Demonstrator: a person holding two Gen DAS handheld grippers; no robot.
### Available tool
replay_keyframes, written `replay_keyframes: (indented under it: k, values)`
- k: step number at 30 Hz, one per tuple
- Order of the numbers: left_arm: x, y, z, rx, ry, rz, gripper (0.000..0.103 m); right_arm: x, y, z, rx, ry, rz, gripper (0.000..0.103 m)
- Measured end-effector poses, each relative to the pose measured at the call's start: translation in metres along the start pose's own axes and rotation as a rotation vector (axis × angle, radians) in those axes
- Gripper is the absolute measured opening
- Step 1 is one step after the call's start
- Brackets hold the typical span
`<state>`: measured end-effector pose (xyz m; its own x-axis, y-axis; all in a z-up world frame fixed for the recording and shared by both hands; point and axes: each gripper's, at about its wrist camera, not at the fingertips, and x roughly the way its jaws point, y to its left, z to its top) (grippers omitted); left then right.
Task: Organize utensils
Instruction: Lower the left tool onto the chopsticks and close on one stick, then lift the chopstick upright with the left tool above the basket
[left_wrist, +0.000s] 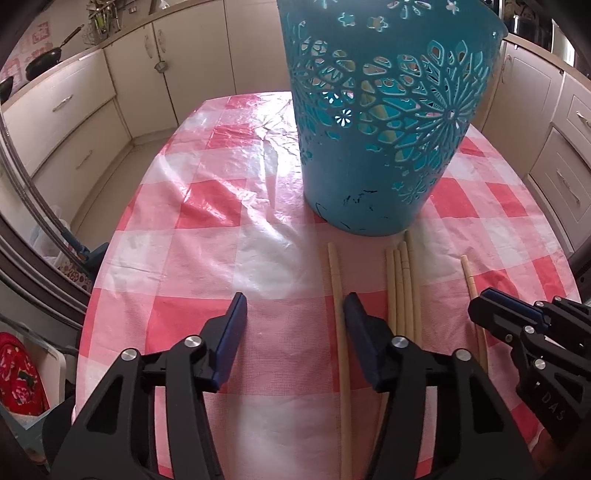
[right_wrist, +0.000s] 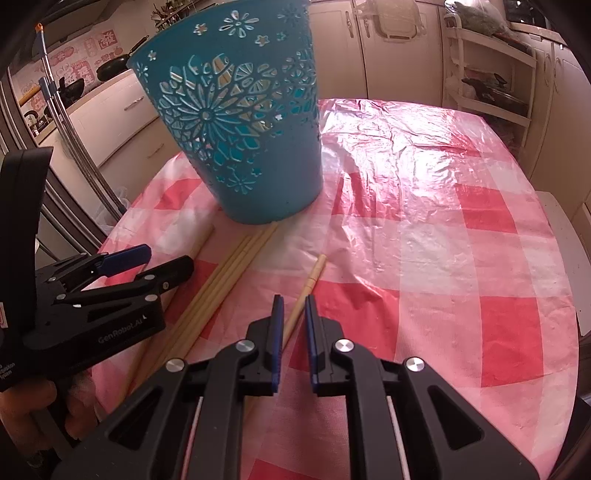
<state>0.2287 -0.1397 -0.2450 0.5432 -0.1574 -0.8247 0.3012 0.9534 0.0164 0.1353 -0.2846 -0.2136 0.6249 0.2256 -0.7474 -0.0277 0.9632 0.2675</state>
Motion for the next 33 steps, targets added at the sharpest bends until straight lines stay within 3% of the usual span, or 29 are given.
replay_keyframes:
  k: [5,7,8,14,21,33]
  values:
    - [-0.001,-0.005,0.000,0.014,0.001,-0.043,0.026,-0.001,-0.001,-0.001,0.004,-0.005,0.005,0.012]
    - [-0.001,-0.004,0.001,0.002,0.012,-0.079,0.008,-0.001,-0.002,-0.001,0.005,-0.007,0.007,0.012]
    - [-0.001,-0.004,0.001,-0.008,0.016,-0.094,0.006,-0.001,-0.002,-0.001,0.005,-0.007,0.008,0.012]
    - [0.000,0.002,-0.001,-0.026,0.027,-0.108,0.005,-0.001,-0.003,0.000,0.013,-0.001,0.010,0.012]
    - [0.002,-0.006,0.005,0.041,0.054,-0.076,0.005,-0.001,-0.002,-0.001,0.007,-0.017,0.004,0.012]
    - [-0.031,-0.005,-0.006,0.040,-0.028,-0.099,0.005,-0.001,0.001,-0.006,-0.020,-0.052,-0.012,0.012]
